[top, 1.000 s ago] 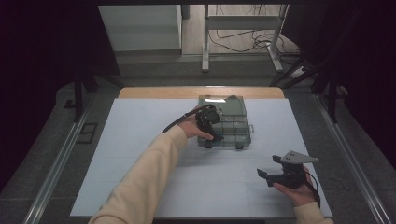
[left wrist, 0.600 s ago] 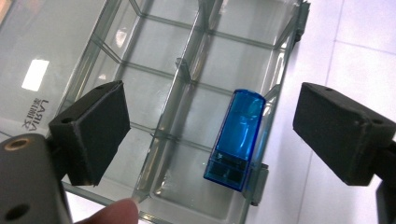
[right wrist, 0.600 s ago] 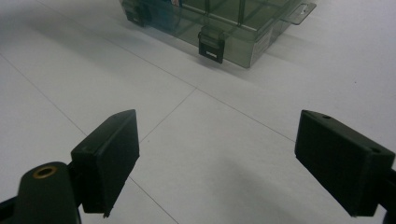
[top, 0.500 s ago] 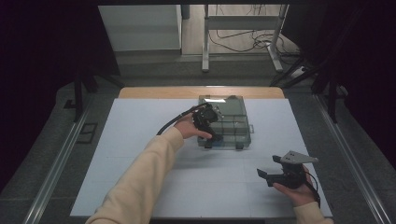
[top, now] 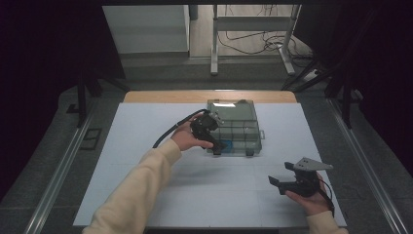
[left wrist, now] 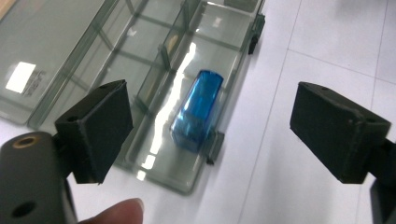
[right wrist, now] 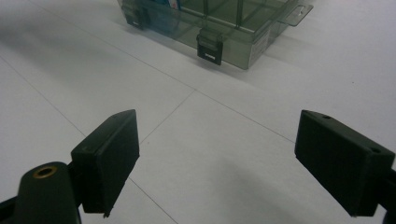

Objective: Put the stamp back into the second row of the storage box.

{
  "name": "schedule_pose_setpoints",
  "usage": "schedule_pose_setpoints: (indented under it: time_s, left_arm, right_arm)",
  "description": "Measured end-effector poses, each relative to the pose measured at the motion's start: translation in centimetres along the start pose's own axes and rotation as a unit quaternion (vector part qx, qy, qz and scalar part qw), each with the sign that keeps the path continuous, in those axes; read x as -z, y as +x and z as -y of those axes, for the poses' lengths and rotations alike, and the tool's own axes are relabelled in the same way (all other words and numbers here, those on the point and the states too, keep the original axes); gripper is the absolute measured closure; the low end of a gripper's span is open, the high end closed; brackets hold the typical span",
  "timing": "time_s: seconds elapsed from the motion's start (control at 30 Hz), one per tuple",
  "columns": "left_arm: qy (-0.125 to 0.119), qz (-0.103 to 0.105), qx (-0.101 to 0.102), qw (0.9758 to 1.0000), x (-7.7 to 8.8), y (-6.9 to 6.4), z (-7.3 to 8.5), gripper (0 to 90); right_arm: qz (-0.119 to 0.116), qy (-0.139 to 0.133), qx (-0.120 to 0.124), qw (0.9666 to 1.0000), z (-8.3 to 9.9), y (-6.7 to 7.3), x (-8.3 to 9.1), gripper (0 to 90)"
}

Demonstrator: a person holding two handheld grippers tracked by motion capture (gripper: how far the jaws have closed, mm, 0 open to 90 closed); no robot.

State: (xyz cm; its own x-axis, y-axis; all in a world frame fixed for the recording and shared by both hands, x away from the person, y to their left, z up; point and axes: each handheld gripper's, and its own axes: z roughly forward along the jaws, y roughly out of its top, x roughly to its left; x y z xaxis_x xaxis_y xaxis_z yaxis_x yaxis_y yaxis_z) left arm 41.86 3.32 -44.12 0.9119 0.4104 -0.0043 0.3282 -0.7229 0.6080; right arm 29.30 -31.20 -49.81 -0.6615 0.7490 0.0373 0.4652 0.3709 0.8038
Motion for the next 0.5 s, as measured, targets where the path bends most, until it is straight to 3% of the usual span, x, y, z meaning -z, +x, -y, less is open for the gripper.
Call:
schedule_pose_setpoints:
  time_s: [0.1, 0.3, 0.5]
  left_arm:
    - [-0.014, -0.003, 0.014, 0.9998, 0.8, -0.5, 0.8, 14.1]
    - [-0.028, -0.036, 0.042, 0.9980, 2.7, -2.0, 3.6, 13.7]
    - [-0.051, -0.068, 0.090, 0.9923, 5.1, -3.5, 7.2, 13.4]
  right_arm:
    - [-0.003, 0.002, 0.000, 1.0000, 0.1, 0.1, 0.1, 13.9]
    - [0.000, -0.004, -0.004, 1.0000, 0.4, 0.0, 0.7, 14.0]
    - [0.005, -0.003, -0.007, 1.0000, 0.5, 0.1, 0.9, 14.0]
